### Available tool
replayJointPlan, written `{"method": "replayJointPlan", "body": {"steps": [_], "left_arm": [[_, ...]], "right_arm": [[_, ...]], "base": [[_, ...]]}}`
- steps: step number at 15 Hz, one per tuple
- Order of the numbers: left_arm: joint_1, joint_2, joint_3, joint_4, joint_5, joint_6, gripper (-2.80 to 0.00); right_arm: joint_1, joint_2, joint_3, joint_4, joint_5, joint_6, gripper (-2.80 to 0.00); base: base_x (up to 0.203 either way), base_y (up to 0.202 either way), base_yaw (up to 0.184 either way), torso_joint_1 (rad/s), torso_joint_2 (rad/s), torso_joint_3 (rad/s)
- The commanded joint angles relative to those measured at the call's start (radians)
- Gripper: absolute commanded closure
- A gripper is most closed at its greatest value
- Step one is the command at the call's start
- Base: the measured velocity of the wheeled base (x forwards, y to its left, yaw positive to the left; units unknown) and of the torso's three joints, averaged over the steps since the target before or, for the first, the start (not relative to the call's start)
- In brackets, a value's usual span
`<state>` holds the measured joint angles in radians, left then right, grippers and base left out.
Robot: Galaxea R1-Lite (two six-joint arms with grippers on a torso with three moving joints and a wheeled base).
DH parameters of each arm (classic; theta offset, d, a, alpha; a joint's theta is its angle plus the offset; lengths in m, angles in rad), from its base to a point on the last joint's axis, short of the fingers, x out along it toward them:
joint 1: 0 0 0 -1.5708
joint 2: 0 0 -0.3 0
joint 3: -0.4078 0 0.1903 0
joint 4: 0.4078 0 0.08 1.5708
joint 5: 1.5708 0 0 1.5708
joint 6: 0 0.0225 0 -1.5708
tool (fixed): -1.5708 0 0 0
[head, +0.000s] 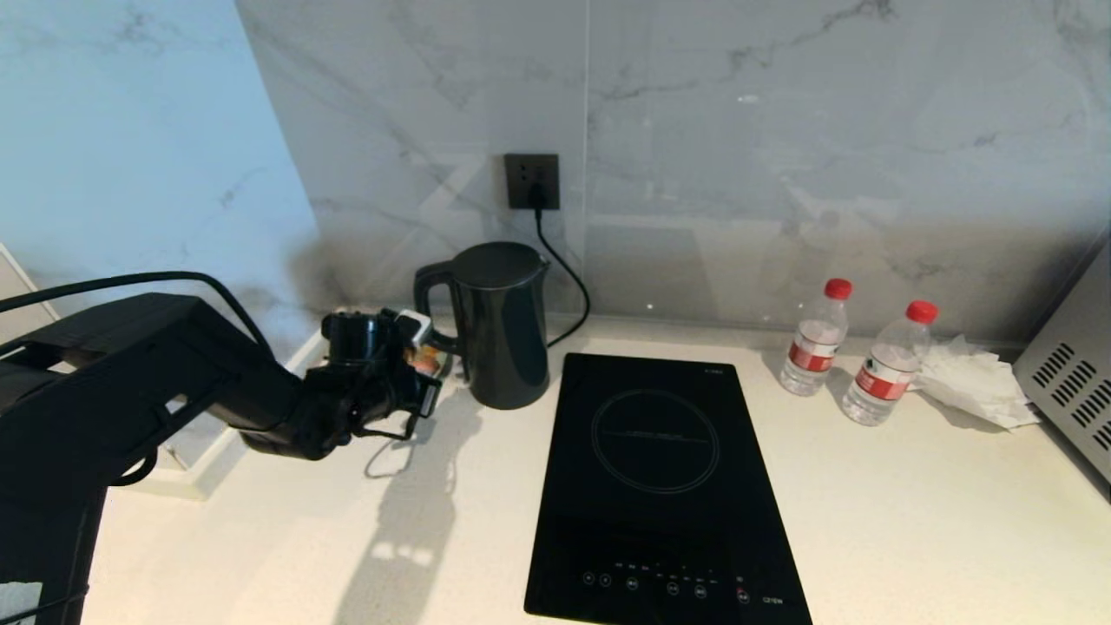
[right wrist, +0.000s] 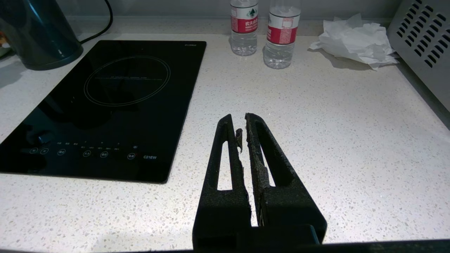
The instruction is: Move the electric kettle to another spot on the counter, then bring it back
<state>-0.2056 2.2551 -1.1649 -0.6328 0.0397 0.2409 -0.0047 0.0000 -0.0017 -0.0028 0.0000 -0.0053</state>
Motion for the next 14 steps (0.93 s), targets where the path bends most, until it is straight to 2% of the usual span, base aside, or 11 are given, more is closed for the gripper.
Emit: {"method": "replayJointPlan", "body": {"steps": [1, 3, 4, 7, 11, 13, 14], "left_arm": [[0.012, -0.024, -0.019, 0.041, 0.006, 0.001, 0.00], [0.005, -0.020, 0.004, 0.036, 0.008, 0.021, 0.00], [0.006, -0.021, 0.010, 0.033, 0.007, 0.050, 0.00], [0.003, -0.035, 0.013, 0.033, 0.000, 0.048, 0.00], [-0.006, -0.080, 0.010, 0.050, -0.004, 0.014, 0.00], [-0.012, -0.091, 0.007, 0.058, -0.009, -0.026, 0.00], [-0.012, -0.091, 0.007, 0.058, -0.012, -0.026, 0.00]], "right_arm": [[0.000, 0.000, 0.001, 0.000, 0.000, 0.001, 0.00], [0.000, 0.000, 0.000, 0.000, 0.000, 0.001, 0.00], [0.000, 0.000, 0.000, 0.000, 0.000, 0.001, 0.00], [0.000, 0.000, 0.002, 0.000, 0.000, 0.000, 0.00], [0.000, 0.000, 0.000, 0.000, 0.000, 0.001, 0.00], [0.000, 0.000, 0.000, 0.000, 0.000, -0.001, 0.00], [0.000, 0.000, 0.000, 0.000, 0.000, 0.001, 0.00]], "base": [[0.000, 0.000, 0.000, 0.000, 0.00, 0.000], [0.000, 0.000, 0.000, 0.000, 0.00, 0.000], [0.000, 0.000, 0.000, 0.000, 0.00, 0.000], [0.000, 0.000, 0.000, 0.000, 0.00, 0.000], [0.000, 0.000, 0.000, -0.001, 0.00, -0.019], [0.000, 0.000, 0.000, 0.002, 0.00, -0.151], [0.000, 0.000, 0.000, 0.002, 0.00, -0.174]]}}
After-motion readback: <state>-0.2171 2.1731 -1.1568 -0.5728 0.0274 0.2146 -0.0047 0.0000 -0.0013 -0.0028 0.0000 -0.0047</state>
